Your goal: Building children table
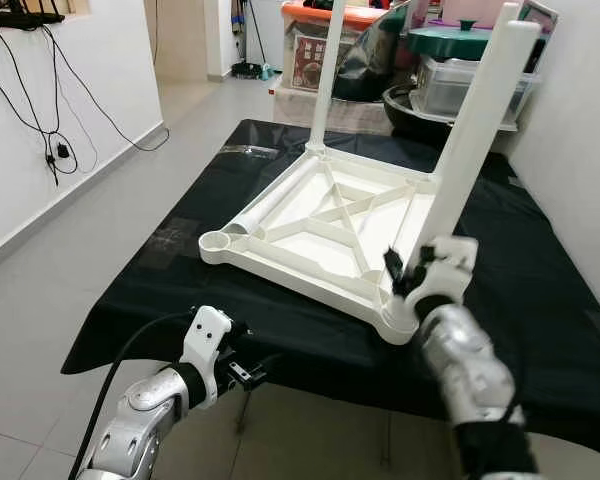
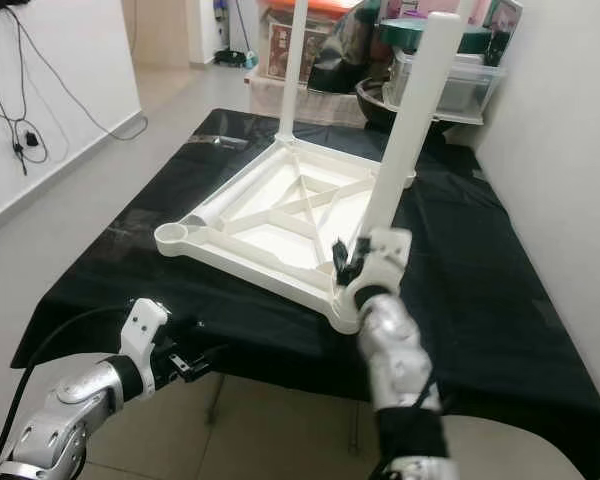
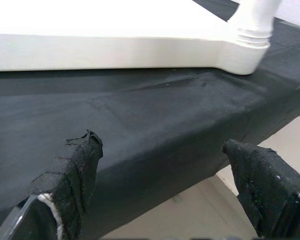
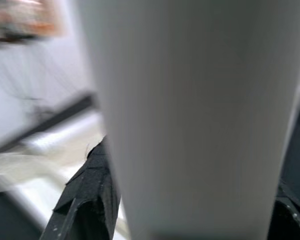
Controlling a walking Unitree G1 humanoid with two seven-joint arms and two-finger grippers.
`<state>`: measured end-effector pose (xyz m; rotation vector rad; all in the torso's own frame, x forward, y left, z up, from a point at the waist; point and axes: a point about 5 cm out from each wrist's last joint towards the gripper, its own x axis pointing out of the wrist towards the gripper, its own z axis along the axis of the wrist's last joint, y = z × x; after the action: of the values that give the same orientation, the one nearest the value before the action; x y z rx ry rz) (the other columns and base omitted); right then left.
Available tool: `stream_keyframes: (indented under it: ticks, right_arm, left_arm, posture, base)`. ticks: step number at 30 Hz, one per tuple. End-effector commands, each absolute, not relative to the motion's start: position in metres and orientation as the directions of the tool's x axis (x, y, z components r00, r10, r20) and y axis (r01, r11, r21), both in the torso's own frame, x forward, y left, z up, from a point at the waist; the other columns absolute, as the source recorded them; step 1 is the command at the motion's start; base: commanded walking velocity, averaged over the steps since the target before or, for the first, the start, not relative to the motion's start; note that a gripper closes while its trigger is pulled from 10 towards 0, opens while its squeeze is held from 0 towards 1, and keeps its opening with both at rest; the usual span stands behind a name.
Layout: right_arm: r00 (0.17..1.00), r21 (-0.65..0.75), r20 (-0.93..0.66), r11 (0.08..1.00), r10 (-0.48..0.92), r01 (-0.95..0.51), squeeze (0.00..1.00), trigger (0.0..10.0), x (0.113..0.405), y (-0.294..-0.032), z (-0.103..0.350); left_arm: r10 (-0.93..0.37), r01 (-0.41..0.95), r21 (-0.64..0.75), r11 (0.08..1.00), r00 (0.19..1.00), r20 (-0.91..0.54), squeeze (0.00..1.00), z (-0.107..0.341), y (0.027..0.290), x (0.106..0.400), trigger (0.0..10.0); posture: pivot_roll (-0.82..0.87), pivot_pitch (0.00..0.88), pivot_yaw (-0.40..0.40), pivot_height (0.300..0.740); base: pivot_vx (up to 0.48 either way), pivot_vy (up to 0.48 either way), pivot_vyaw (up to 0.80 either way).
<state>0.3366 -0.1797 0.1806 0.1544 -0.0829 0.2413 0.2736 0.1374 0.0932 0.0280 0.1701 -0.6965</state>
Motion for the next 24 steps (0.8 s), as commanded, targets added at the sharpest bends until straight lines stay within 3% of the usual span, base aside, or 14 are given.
stream_keyframes:
  ticks: [1, 3, 6, 8, 9, 10, 11, 12, 14, 15, 17, 18, 20, 24]
  right_arm:
    - [0.896, 0.110, 0.150, 0.894, 0.417, -0.435, 0.00, 10.0, 0.335, -0.168, 0.190]
    - [0.858, 0.088, 0.144, 0.857, 0.494, -0.508, 0.00, 10.0, 0.333, -0.168, 0.189]
    - [0.729, 0.059, 0.071, 0.727, 0.681, -0.684, 0.00, 10.0, 0.325, -0.158, 0.176]
    - [0.708, 0.048, 0.049, 0.706, 0.705, -0.707, 0.00, 10.0, 0.324, -0.154, 0.172]
    - [0.695, 0.042, 0.032, 0.694, 0.718, -0.719, 0.00, 9.3, 0.324, -0.151, 0.167]
    - [0.695, 0.042, 0.032, 0.694, 0.718, -0.719, 0.00, 9.3, 0.324, -0.151, 0.167]
    - [0.702, 0.038, 0.017, 0.701, 0.712, -0.712, 0.00, 3.4, 0.325, -0.148, 0.163]
    - [0.744, 0.018, -0.033, 0.745, 0.667, -0.667, 0.00, 0.0, 0.330, -0.148, 0.155]
    - [0.870, 0.017, -0.118, 0.877, 0.479, -0.481, 0.00, 0.0, 0.344, -0.155, 0.140]
    - [0.870, 0.017, -0.118, 0.877, 0.479, -0.481, 0.00, 0.0, 0.344, -0.155, 0.140]
    - [0.959, 0.057, -0.183, 0.976, 0.218, -0.211, 0.00, 0.0, 0.355, -0.169, 0.131]
    - [0.978, 0.074, -0.207, 0.997, -0.002, 0.018, 0.00, 0.0, 0.356, -0.185, 0.126]
    - [0.934, 0.080, -0.241, 0.953, -0.265, 0.292, 0.00, 0.0, 0.348, -0.205, 0.118]
    - [0.886, 0.053, -0.223, 0.902, -0.407, 0.428, 0.00, 0.0, 0.325, -0.204, 0.111]
  left_arm:
    - [-0.655, 0.660, -0.032, 0.751, 0.738, -0.164, 0.00, 0.092, 0.132, 0.274, 10.0]
    - [-0.657, 0.662, -0.028, 0.749, 0.736, -0.163, 0.00, 0.092, 0.132, 0.275, 10.0]
    - [-0.656, 0.661, -0.020, 0.750, 0.738, -0.158, 0.00, 0.095, 0.134, 0.279, 10.0]
    - [-0.655, 0.661, -0.019, 0.750, 0.739, -0.157, 0.00, 0.096, 0.134, 0.280, 10.0]
    - [-0.654, 0.660, -0.017, 0.751, 0.740, -0.156, 0.00, 0.096, 0.134, 0.280, 10.0]
    - [-0.654, 0.660, -0.017, 0.751, 0.740, -0.156, 0.00, 0.096, 0.134, 0.280, 10.0]
    - [-0.653, 0.658, -0.020, 0.752, 0.742, -0.153, 0.00, 0.096, 0.134, 0.279, 10.0]
    - [-0.651, 0.656, -0.021, 0.754, 0.743, -0.154, 0.00, 0.096, 0.133, 0.277, 10.0]
    - [-0.647, 0.652, -0.022, 0.758, 0.746, -0.160, 0.00, 0.094, 0.134, 0.274, 10.0]
    - [-0.647, 0.652, -0.022, 0.758, 0.746, -0.160, 0.00, 0.094, 0.134, 0.274, 10.0]
    - [-0.646, 0.651, -0.022, 0.758, 0.746, -0.160, 0.00, 0.094, 0.135, 0.274, 10.0]
    - [-0.644, 0.649, -0.021, 0.760, 0.748, -0.160, 0.00, 0.095, 0.136, 0.274, 10.0]
    - [-0.640, 0.646, -0.018, 0.763, 0.752, -0.161, 0.00, 0.095, 0.139, 0.274, 10.0]
    - [-0.636, 0.642, -0.018, 0.766, 0.755, -0.160, 0.00, 0.095, 0.138, 0.275, 10.0]
  posture:
    - [0.07, 0.000, -0.098, 0.740]
    - [0.07, 0.000, -0.098, 0.740]
    - [0.07, 0.000, -0.099, 0.740]
    - [0.08, 0.000, -0.101, 0.740]
    - [0.08, 0.000, -0.102, 0.740]
    - [0.08, 0.000, -0.102, 0.740]
    - [0.09, 0.000, -0.105, 0.740]
    - [0.10, 0.000, -0.105, 0.740]
    - [0.10, 0.000, -0.107, 0.740]
    - [0.10, 0.000, -0.107, 0.740]
    - [0.11, 0.000, -0.109, 0.740]
    - [0.10, 0.000, -0.108, 0.740]
    - [0.10, 0.000, -0.108, 0.740]
    - [0.09, 0.000, -0.098, 0.740]
  base:
    - [0.000, 0.000, 0.00]
    - [0.000, 0.000, 0.00]
    - [0.000, 0.000, 0.00]
    - [0.000, 0.000, 0.00]
    - [0.000, 0.000, 0.00]
    - [0.000, 0.000, 0.00]
    - [0.000, 0.000, 0.00]
    - [0.000, 0.000, 0.00]
    - [0.000, 0.000, 0.00]
    - [0.000, 0.000, 0.00]
    - [0.000, 0.000, 0.00]
    - [0.000, 0.000, 0.00]
    - [0.000, 0.000, 0.00]
    - [0.000, 0.000, 0.00]
